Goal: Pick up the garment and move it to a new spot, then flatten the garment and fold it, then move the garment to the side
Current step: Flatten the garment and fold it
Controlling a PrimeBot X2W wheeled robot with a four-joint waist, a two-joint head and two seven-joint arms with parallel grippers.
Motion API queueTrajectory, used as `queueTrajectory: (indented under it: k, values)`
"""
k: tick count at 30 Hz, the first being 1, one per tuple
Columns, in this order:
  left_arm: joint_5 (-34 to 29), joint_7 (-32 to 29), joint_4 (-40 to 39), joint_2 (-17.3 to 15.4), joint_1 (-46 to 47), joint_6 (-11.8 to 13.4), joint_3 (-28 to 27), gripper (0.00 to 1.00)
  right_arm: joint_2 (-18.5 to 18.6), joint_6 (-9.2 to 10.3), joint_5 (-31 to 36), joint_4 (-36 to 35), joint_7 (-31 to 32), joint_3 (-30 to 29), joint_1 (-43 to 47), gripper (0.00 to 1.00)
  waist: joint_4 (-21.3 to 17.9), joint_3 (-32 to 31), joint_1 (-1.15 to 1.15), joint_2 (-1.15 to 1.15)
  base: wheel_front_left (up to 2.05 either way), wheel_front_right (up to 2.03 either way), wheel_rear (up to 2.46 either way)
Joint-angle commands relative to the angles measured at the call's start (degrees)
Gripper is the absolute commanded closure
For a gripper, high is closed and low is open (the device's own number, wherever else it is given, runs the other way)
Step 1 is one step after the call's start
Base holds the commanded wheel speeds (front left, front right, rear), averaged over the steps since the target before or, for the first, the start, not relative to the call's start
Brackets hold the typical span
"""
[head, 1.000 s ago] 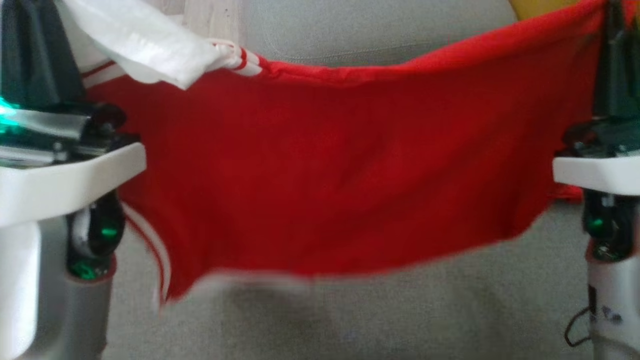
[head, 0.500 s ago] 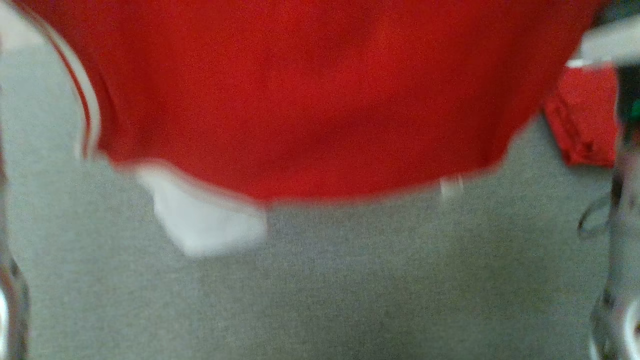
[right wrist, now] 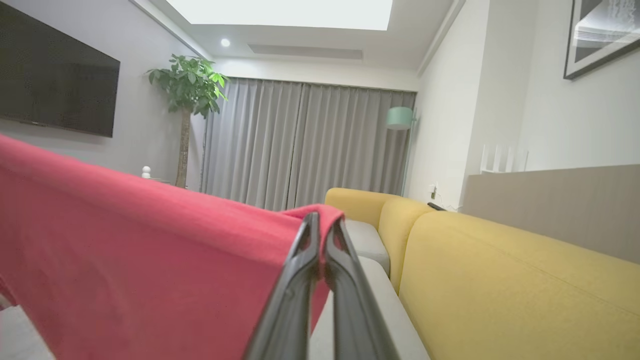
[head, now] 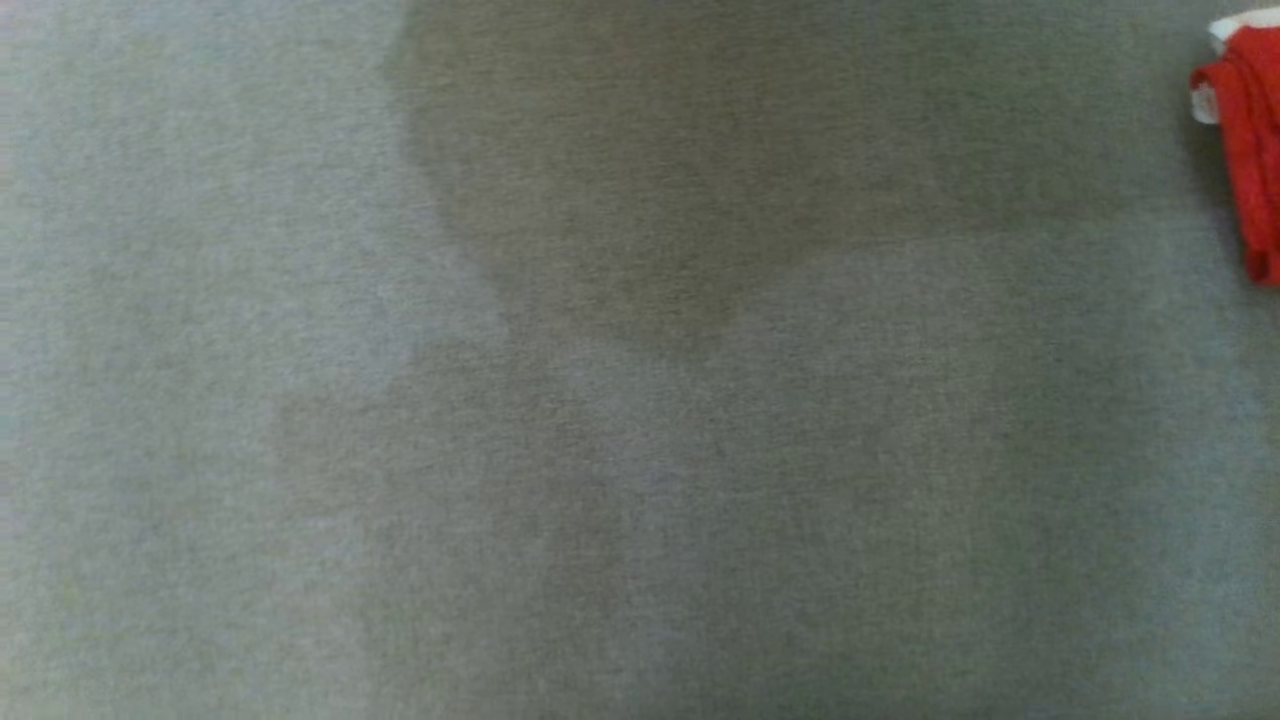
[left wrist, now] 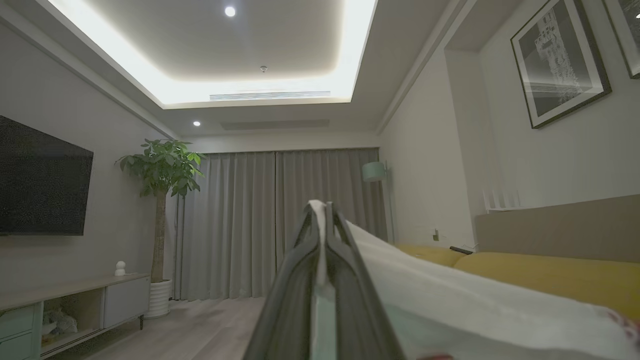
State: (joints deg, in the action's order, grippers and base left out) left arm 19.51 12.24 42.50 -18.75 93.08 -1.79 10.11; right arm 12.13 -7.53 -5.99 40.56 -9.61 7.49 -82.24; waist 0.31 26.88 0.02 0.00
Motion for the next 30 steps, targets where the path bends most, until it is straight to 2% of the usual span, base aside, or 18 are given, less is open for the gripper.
queueTrajectory:
  k: [1, 8, 13, 18, 23, 30]
  values:
    - [-0.51, 0.62, -0.79, -2.65, 2.95, -0.48, -0.29, 1.0, -1.06, 0.04, 0.52, -0.35, -1.24, -0.45, -2.24, 1.0, 0.68, 0.0, -0.02, 0.0, 0.0, 0.0, 0.0]
    - [-0.37, 2.56, 4.86, 0.38, -3.62, -3.84, 2.57, 1.0, -0.36, 0.04, 1.01, 10.0, -4.52, 0.11, 0.48, 1.0, 2.72, -0.72, -0.02, 0.0, 0.0, 0.0, 0.0]
    - [-0.02, 2.72, 6.36, 2.05, -14.73, -4.85, 4.67, 1.0, 1.05, 0.04, -1.01, 15.95, -4.95, 2.62, 8.21, 1.0, 3.92, -2.94, -0.02, 0.0, 0.0, 0.0, 0.0]
    - [0.19, 2.74, 4.62, 2.47, -27.7, -5.42, 7.27, 1.0, 2.71, 0.04, -4.76, 21.03, -3.65, 6.73, 16.49, 1.0, 4.72, -5.98, -0.02, 0.0, 0.0, 0.0, 0.0]
    - [2.21, 2.49, 2.58, 1.52, -41.83, -5.66, 11.01, 1.0, 4.7, 0.04, -10.68, 22.48, 0.68, 14.55, 25.72, 1.0, 4.89, -10.42, -0.02, 0.0, 0.0, 0.0, 0.0]
    - [5.36, -2.18, -4.56, -3.13, -52.8, -5.69, 18.16, 1.0, 8.12, 0.04, -18.26, 18.64, 5.54, 23.76, 33.8, 1.0, 4.46, -15.13, -0.02, 0.0, 0.0, 0.0, 0.0]
